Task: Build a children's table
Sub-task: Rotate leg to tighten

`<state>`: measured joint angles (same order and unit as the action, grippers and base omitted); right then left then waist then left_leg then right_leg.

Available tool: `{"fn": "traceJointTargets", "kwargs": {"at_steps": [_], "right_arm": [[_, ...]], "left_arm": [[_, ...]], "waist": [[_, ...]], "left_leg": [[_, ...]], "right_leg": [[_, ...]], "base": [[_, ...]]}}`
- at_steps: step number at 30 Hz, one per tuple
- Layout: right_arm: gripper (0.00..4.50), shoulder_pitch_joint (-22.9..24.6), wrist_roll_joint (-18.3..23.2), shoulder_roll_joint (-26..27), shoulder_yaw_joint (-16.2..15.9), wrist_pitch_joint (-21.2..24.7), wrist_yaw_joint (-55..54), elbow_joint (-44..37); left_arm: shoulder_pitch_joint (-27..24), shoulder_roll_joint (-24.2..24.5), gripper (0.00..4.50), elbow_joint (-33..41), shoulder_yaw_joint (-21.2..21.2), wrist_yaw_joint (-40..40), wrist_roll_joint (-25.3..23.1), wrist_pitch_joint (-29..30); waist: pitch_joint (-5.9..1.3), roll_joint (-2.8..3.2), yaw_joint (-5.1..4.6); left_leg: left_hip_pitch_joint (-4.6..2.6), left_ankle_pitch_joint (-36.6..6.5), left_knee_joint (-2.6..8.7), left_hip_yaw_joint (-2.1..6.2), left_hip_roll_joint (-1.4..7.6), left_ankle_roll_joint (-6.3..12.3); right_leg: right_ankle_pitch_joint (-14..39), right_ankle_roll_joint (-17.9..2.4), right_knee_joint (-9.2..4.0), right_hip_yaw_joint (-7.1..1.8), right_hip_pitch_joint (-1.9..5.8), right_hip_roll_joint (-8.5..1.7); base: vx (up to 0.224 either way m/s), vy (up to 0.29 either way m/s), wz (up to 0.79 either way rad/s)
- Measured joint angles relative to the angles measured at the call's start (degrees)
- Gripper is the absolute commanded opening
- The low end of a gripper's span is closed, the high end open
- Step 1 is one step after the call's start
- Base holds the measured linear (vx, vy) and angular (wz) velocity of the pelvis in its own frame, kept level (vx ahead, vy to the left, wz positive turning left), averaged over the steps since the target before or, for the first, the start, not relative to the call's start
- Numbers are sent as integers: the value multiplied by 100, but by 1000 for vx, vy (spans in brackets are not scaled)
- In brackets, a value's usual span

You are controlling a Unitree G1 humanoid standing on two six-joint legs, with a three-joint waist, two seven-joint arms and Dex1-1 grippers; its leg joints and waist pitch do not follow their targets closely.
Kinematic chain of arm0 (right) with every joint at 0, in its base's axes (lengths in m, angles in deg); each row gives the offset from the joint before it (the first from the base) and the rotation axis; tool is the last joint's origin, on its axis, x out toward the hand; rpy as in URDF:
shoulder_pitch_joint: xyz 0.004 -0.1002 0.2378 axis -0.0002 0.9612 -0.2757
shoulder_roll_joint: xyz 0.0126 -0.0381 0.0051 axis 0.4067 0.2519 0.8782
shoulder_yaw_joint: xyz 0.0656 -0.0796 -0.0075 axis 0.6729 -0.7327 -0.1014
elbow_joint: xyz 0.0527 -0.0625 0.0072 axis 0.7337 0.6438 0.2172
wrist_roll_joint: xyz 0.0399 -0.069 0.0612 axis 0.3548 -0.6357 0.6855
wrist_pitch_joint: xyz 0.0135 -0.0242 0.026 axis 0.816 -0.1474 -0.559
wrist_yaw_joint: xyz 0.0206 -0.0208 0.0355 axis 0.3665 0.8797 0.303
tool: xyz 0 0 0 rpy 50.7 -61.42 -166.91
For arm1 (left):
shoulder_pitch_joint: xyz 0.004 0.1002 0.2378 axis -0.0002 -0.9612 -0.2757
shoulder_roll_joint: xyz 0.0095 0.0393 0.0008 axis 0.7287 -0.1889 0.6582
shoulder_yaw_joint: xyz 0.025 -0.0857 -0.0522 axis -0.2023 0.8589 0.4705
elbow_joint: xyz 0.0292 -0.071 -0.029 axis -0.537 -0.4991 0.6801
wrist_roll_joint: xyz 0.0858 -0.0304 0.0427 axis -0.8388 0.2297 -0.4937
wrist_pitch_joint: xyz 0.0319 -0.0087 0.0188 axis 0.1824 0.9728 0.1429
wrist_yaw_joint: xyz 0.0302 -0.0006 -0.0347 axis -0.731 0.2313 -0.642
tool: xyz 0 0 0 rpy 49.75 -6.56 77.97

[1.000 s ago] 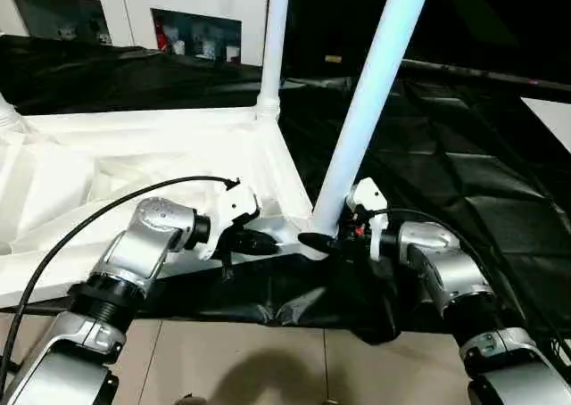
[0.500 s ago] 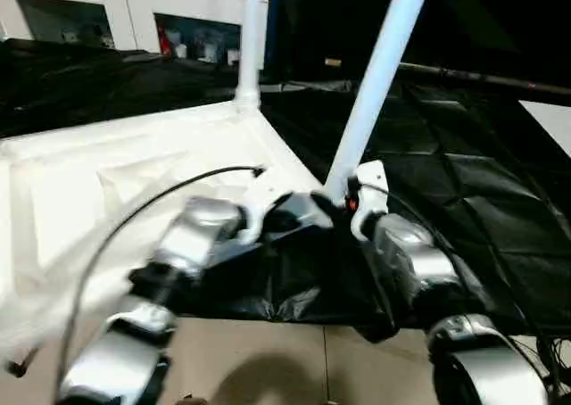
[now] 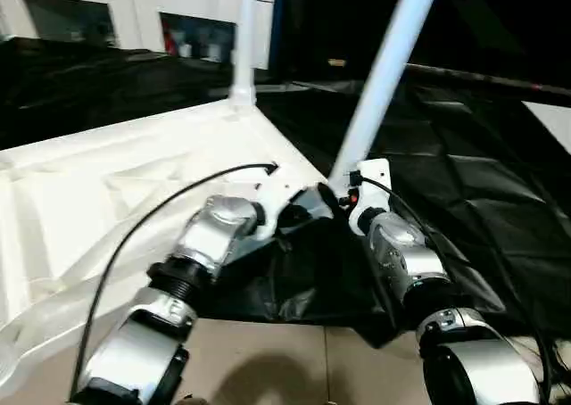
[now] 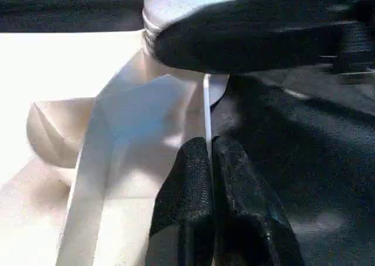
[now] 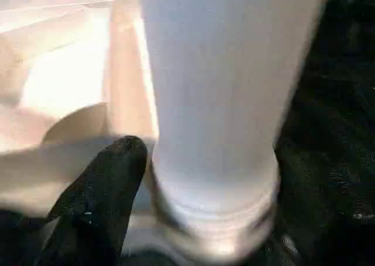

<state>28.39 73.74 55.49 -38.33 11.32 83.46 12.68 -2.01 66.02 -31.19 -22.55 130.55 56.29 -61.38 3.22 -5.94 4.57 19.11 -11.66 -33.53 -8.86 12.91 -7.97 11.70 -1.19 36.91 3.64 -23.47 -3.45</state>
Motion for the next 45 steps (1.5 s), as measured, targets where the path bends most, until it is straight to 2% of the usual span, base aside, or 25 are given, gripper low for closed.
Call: {"fn": "traceJointTargets", "kwargs": {"at_steps": [7, 10, 14, 16, 26, 33, 38, 40, 41, 42, 45], "right_arm": [[376, 301, 36, -631, -489, 136, 1774, -607], [376, 445, 37, -869, -702, 216, 2473, -892], [376, 554, 114, -977, -923, 388, 3077, -1285], [376, 598, 118, -1073, -976, 475, 3253, -1352], [283, 655, 118, -1172, -1118, 637, 3593, -1534], [277, 680, 131, -1164, -1118, 709, 3595, -1604], [276, 694, 83, -958, -969, 685, 2986, -1453], [275, 598, 58, -718, -770, 663, 2180, -1156], [275, 408, 9, -443, -510, 749, 1295, -848], [275, 275, -10, -288, -383, 812, 721, -690], [275, 111, 19, -14, -135, 853, -238, -439]], "left_arm": [[-258, 752, 0, 455, -42, 1118, 169, -153], [-516, 1192, 0, 942, -121, 1874, 371, -106], [-716, 1494, 0, 1404, -273, 2553, 526, -53], [-735, 1553, 0, 1432, -274, 2658, 580, -34], [-900, 1672, 0, 1699, -271, 2779, 618, 139], [-923, 1667, 0, 1780, -276, 2779, 653, 215], [-876, 1462, 0, 1646, -206, 2349, 538, 206], [-722, 1125, 0, 1301, -148, 1794, 408, 207], [-537, 757, 0, 1013, -93, 1205, 222, 245], [-421, 545, 0, 835, -81, 848, 165, 307], [-295, 126, 0, 621, -97, 250, 75, 413]], "waist": [[1, -3, -36], [1, -13, -10], [0, -15, 86], [1, -18, 88], [-2, -40, 57], [0, -54, 52], [-4, -59, 51], [-3, -58, 55], [-5, -61, 50], [-5, -61, 46], [-7, -64, 45]], "left_leg": [[5, 0, 20, 2, 6, 0], [15, 0, 15, 1, 8, 4], [38, 10, 9, -1, 8, 66], [50, 6, 2, -3, 7, 72], [45, 9, -1, -3, 9, 66], [45, 9, 0, -4, 10, 67], [17, 12, -4, -4, 8, 61], [-18, 3, -4, -4, 6, 34], [-19, 9, -6, -4, 6, 23], [-16, 12, -4, -5, 4, 19], [-14, 14, -5, -4, 1, 17]], "right_leg": [[-3, -33, -1, 2, -16, 8], [18, -41, -1, 3, -18, 8], [40, -61, -2, 6, -39, 5], [40, -61, -4, 6, -38, 3], [40, -60, 5, 9, -29, 2], [40, -60, 5, 9, -30, 3], [36, -57, 8, 6, -5, 1], [36, -54, 7, 2, 29, -1], [37, -40, 7, 0, 36, -2], [37, -23, 2, -3, 35, -4], [26, -7, 3, -4, 35, -6]], "base": [[0, 0, 0], [0, 0, 0], [0, 0, 0], [0, 0, 0], [0, 0, 0], [0, 0, 0], [0, 0, 0], [0, 0, 0], [-51, -3, 6], [-51, -3, 6], [0, 0, 0]]}}
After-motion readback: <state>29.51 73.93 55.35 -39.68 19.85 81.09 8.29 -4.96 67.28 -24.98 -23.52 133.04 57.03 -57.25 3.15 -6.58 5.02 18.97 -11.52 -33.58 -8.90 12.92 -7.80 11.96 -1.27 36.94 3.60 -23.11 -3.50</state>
